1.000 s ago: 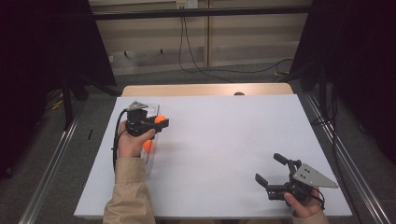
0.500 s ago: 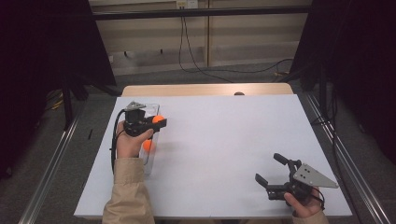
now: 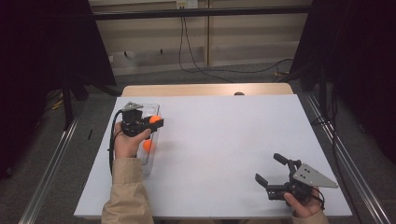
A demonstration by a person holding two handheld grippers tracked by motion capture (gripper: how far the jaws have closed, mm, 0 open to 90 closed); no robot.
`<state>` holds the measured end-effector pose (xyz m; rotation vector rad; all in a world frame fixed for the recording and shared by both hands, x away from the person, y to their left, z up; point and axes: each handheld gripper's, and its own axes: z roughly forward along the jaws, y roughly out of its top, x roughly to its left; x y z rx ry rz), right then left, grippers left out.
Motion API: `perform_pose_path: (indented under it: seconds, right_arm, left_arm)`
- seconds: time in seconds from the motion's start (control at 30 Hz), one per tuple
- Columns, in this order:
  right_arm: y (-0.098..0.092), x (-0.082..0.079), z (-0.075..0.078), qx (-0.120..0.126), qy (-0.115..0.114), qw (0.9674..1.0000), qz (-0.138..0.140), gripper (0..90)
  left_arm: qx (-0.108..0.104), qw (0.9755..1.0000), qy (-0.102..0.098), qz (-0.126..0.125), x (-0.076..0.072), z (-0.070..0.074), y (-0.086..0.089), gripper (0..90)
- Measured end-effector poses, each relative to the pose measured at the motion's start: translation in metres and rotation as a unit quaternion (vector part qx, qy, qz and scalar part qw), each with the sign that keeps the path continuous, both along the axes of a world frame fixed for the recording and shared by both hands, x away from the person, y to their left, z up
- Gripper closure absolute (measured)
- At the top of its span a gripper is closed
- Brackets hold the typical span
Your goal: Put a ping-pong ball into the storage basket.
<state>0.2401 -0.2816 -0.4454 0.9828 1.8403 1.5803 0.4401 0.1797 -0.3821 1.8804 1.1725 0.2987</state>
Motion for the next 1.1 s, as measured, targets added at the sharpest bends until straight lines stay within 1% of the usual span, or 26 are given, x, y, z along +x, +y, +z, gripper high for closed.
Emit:
perform_pose_path:
  seconds: [0.1,0.2,0.33,0.4,0.53,0.67,0.77,0.9,1.03,1.1]
  right_arm:
    - [0.0,0.0,0.0,0.0,0.0,1.0,0.0,2.5]
    - [0.0,0.0,0.0,0.0,0.0,1.0,0.0,2.5]
    - [0.0,0.0,0.0,0.0,0.0,1.0,0.0,2.5]
    - [0.0,0.0,0.0,0.0,0.0,1.0,0.0,2.5]
    - [0.0,0.0,0.0,0.0,0.0,1.0,0.0,2.5]
    - [0.0,0.0,0.0,0.0,0.0,1.0,0.0,2.5]
    - [0.0,0.0,0.0,0.001,0.001,1.0,0.0,2.5]
    - [0.0,0.0,0.0,0.001,0.0,1.0,0.0,2.5]
    - [0.0,0.0,0.0,0.001,0.0,1.0,0.0,2.5]
    - [0.0,0.0,0.0,0.001,0.0,1.0,0.0,2.5]
  left_arm:
    - [-0.001,1.0,0.0,0.004,0.0,-0.001,0.002,50.9]
    - [0.003,1.0,0.0,0.006,0.001,-0.001,0.004,50.9]
    - [0.003,0.9999,0.001,0.01,0.001,-0.002,0.006,50.9]
    - [0.007,0.9999,0.002,0.013,0.001,-0.001,0.007,50.9]
    - [0.009,0.9998,-0.001,0.017,0.001,-0.002,0.009,50.9]
    - [0.01,0.9997,0.002,0.021,0.001,-0.003,0.01,50.9]
    - [0.014,0.9996,0.003,0.023,0.001,-0.003,0.012,50.9]
    - [0.011,0.9995,0.003,0.028,0.001,-0.005,0.012,50.9]
    - [0.017,0.9994,0.004,0.028,0.002,-0.005,0.014,50.9]
    - [0.017,0.9993,0.004,0.032,0.002,-0.005,0.014,50.9]
